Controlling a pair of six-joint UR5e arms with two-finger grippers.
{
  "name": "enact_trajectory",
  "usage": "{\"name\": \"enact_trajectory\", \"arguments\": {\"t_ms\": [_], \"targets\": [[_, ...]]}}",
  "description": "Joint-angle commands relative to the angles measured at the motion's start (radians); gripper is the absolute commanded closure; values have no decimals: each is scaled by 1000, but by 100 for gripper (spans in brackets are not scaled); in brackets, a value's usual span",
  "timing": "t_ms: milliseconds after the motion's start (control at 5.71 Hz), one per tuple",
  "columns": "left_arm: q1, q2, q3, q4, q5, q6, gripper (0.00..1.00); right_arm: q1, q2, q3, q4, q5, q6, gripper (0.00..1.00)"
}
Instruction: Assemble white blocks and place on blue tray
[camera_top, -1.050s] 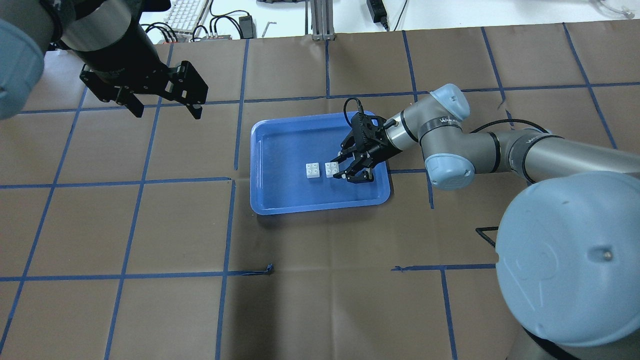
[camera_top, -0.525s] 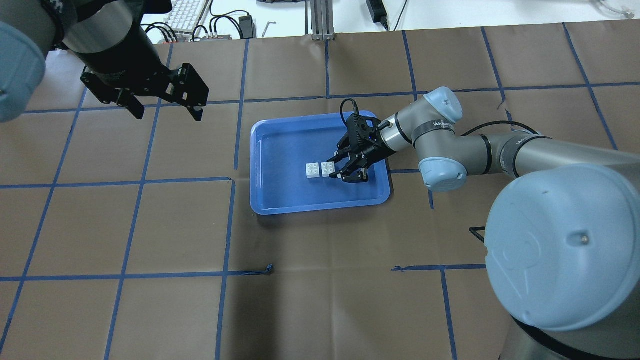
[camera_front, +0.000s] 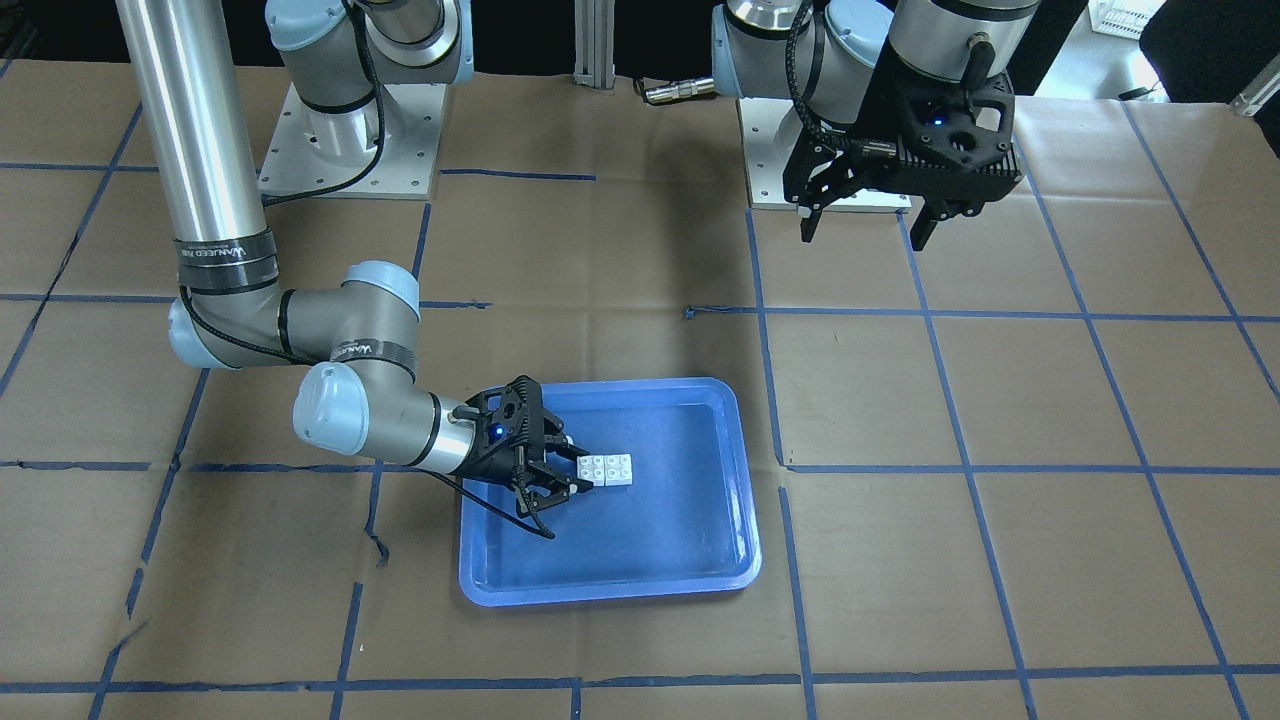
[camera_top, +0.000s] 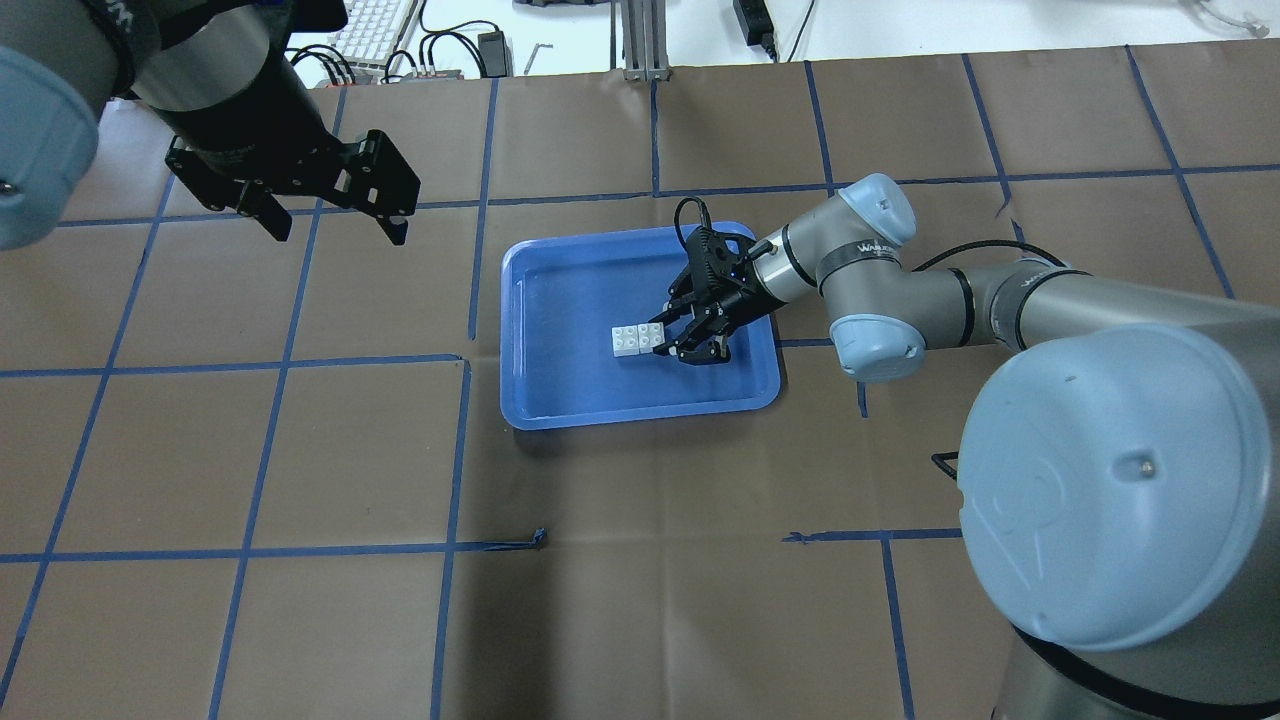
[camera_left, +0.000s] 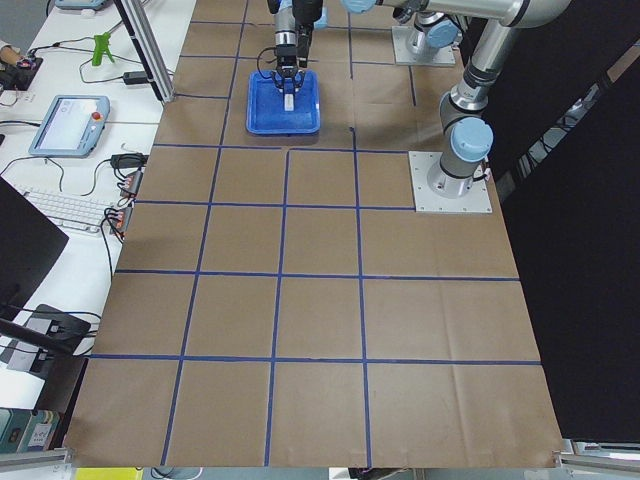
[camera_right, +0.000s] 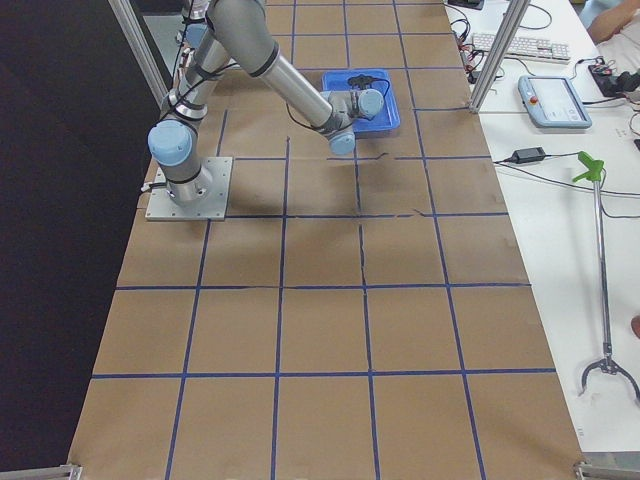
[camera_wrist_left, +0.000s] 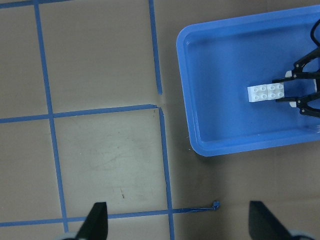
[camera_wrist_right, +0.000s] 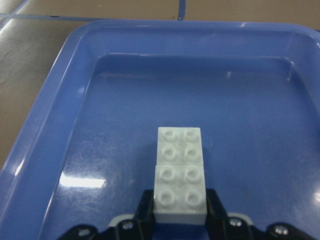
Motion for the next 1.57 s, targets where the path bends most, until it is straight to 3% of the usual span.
{"name": "enact_trajectory", "arguments": {"t_ms": [0,350,875,1050,1225,1400], "targets": [[0,1,-1,2,0,0,1,0,1,1,0,0,8,69],[0,2,-3,2,0,0,1,0,1,1,0,0,8,57],[-2,4,-5,3,0,0,1,0,1,1,0,2,8,49],[-2,4,-6,3,0,0,1,0,-1,-1,0,2,25,37],[-2,5,-8,2,0,0,1,-1,-14,-4,1,-2,90,1],[-2,8,-9,2,0,0,1,-1,-57,-39,4,-38,185,0]]}}
